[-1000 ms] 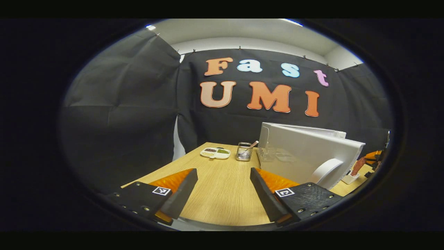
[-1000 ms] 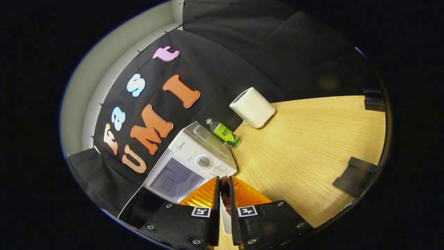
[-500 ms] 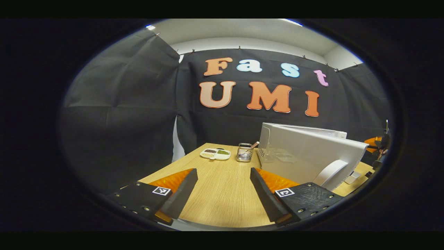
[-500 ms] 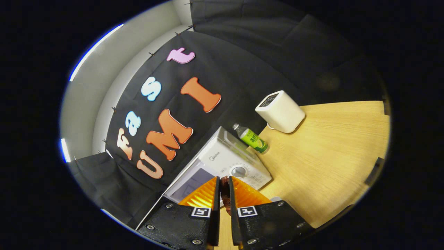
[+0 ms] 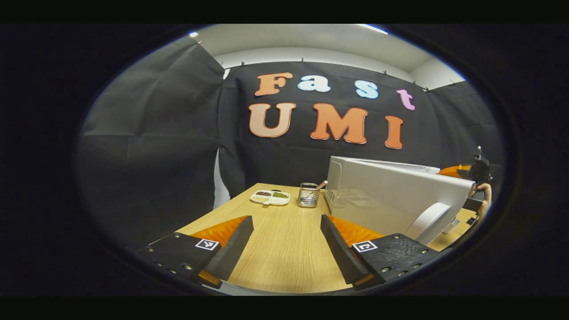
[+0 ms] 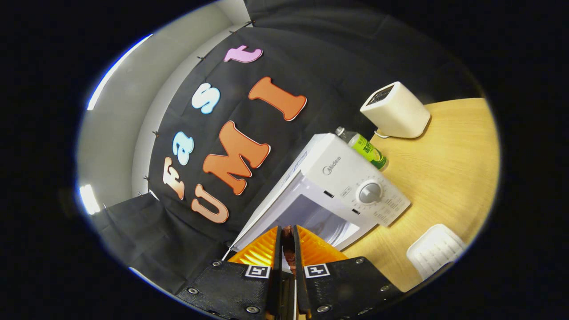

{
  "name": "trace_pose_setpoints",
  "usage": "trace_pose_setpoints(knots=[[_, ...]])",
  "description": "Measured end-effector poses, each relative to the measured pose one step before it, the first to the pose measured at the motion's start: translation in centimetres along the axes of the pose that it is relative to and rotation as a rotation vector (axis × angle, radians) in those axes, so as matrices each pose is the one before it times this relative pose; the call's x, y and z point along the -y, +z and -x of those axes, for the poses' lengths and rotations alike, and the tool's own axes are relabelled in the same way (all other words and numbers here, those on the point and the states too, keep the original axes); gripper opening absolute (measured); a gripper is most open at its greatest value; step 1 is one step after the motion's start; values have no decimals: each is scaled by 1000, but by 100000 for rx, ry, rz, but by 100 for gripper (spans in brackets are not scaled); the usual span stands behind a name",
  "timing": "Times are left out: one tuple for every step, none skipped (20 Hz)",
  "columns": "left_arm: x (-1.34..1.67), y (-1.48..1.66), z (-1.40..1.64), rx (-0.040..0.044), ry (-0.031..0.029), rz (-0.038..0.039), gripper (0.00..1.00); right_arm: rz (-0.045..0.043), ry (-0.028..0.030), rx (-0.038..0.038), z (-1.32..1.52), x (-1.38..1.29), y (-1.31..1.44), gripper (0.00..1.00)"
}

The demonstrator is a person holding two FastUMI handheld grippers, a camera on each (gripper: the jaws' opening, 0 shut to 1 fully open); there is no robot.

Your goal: Open the microwave oven with the left hand, put the food in, and close the microwave oven.

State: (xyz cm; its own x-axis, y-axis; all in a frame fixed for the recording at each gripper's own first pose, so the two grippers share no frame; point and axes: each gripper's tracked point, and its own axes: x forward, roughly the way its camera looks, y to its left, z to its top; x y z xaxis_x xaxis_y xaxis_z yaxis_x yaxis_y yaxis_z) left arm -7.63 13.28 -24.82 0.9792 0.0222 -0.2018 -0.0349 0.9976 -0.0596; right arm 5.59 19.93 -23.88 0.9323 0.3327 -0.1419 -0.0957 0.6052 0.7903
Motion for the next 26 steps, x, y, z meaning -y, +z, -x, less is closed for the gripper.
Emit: trace_pose_setpoints(knots=[[-229, 15, -285, 60, -249, 245, 92, -1041, 452, -261, -795, -450, -720, 13], [-59, 53, -106, 129, -360, 287, 92, -1070, 125, -92, -841, -330, -619, 13], [-140, 99, -218, 168, -269, 87, 92, -1229, 90, 316, -914, -297, -610, 13], [-223, 9, -148, 198, -108, -44, 92, -1328, 36, 449, -640, -189, -431, 14], [-229, 53, -112, 200, -109, -146, 92, -1538, 189, 619, -725, -258, -410, 13], [-335, 5, -189, 140, 81, -173, 94, -1511, -144, 951, -594, -203, -397, 14], [-171, -52, -170, 163, 132, -72, 92, -1468, -488, 967, -706, 25, -403, 13], [-275, 41, -69, 146, 36, 109, 94, -1372, -1350, 998, -905, 110, -486, 13], [-284, -41, -96, 120, 101, 358, 92, -1518, -1641, 971, -740, 247, -392, 13], [-151, -78, -226, 219, 44, 564, 94, -1183, -1288, 1503, -546, 26, -192, 13], [-242, -34, -48, 190, 53, 594, 94, -702, -842, 1564, -693, -4, -200, 13], [-321, -149, -48, -45, 222, 449, 94, -482, -493, 1408, -811, -118, -445, 14], [-285, -61, -10, -102, 515, 220, 92, -19, -637, 725, -694, -34, -540, 13], [-435, -152, 28, -284, 1051, -2, 92, -200, -1142, 620, -930, 385, -406, 13], [-380, 122, 13, 375, 624, -63, 92, -696, -1261, 351, -750, 385, -358, 13], [-88, 247, 57, 616, 394, -82, 92, -1317, -847, 808, -700, 308, -370, 14], [-176, 186, 60, 596, 407, -492, 92, -1965, 109, -289, -627, 243, -384, 14], [-235, 72, 33, 492, 538, -1003, 92, -1974, -401, -623, -748, 59, -540, 14], [-169, 250, -76, 492, 502, -1303, 92, -1007, -812, -232, -810, 287, -415, 14], [-231, 133, 30, 365, 673, -987, 93, 901, -1683, 534, -913, 324, -282, 13], [-163, 206, -93, 471, 466, -220, 93, 2873, -2065, 1392, -623, 553, -133, 14], [76, 19, 76, 307, -44, 394, 94, 3580, -2466, 1645, -683, 599, -49, 14], [55, -103, -20, -34, -229, 484, 92, 3429, -2344, 741, -368, 554, 23, 14], [50, -229, -73, -378, -176, 222, 94, 3544, -2646, 69, -314, 423, 11, 13], [-54, -207, 3, -573, -25, 127, 94, 2875, -1060, 202, -257, 495, -76, 14], [-163, -141, -250, -565, 140, 262, 92, 1354, -909, 343, 438, 101, 119, 14]])
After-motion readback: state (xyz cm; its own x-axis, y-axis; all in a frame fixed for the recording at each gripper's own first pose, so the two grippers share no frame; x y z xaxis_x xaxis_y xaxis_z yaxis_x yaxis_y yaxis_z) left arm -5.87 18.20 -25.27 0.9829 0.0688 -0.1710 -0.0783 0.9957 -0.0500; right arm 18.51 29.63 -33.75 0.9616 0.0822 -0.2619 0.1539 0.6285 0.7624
